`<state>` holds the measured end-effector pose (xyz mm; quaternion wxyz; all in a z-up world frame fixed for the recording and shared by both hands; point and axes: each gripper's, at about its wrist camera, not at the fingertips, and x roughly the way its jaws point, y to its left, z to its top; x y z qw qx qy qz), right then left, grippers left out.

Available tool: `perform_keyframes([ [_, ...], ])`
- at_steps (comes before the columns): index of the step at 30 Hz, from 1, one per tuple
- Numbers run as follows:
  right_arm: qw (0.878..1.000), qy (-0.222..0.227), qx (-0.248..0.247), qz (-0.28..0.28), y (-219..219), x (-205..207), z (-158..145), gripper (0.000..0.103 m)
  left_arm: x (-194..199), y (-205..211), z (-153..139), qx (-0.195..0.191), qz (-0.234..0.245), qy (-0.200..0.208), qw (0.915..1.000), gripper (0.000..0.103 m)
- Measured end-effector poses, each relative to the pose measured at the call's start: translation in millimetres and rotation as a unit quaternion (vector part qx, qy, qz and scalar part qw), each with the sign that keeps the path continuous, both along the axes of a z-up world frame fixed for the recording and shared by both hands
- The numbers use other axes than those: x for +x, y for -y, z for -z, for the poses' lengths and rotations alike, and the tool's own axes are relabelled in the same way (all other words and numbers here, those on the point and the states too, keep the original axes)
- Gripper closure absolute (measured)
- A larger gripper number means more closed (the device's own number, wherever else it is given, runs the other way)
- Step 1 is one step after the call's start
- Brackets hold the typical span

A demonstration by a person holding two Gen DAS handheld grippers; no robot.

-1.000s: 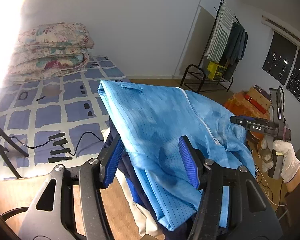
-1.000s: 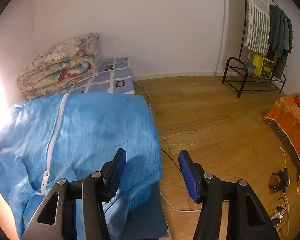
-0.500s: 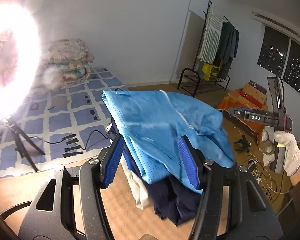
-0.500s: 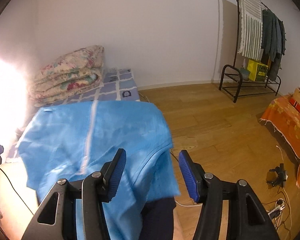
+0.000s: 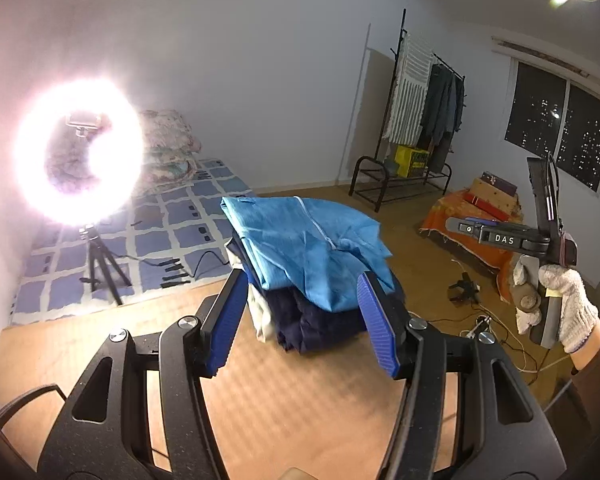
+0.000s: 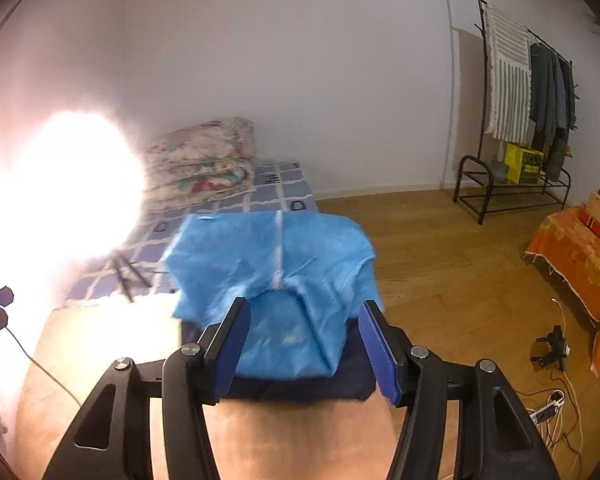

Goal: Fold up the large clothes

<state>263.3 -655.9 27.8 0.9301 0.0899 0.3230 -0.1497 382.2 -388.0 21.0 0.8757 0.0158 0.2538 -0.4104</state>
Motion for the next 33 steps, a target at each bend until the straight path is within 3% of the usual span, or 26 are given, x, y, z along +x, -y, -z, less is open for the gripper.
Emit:
perform_keyframes([
  [7,1.000,0.016,0.006,-0.015,-49.7,-68.6,-21.8,0.042,-82.4,-51.8,-16.7,0.017,-0.008,0.026,0.9995,0.045],
  [11,0.999,0.027,0.008,-0.032,-81.2,-102.9,-23.5,0.033,-125.4,-77.8,-16.9,0.029,-0.028,0.035,0.9986,0.044],
  [15,0.999,0.031,0.002,-0.038,-110.6,-137.5,-18.4,0.028,-159.3,-104.8,-6.7,0.017,-0.045,0.026,0.9985,0.027],
  [18,0.998,0.044,0.005,-0.037,-126.8,-160.1,-13.2,0.018,-182.4,-117.3,5.4,0.026,-0.058,0.042,0.9971,0.024],
  [22,0.998,0.054,-0.004,-0.038,-147.2,-183.1,-3.9,0.014,-203.5,-126.5,21.9,0.025,-0.066,0.042,0.9966,0.014],
  [25,0.998,0.058,-0.027,-0.027,-162.4,-193.4,5.0,0.001,-214.4,-129.3,34.5,0.026,-0.067,0.041,0.9965,0.010],
  [33,0.996,0.068,-0.050,-0.021,-187.6,-202.3,28.9,0.000,-228.9,-128.0,53.1,0.043,-0.081,0.064,0.9938,0.000],
])
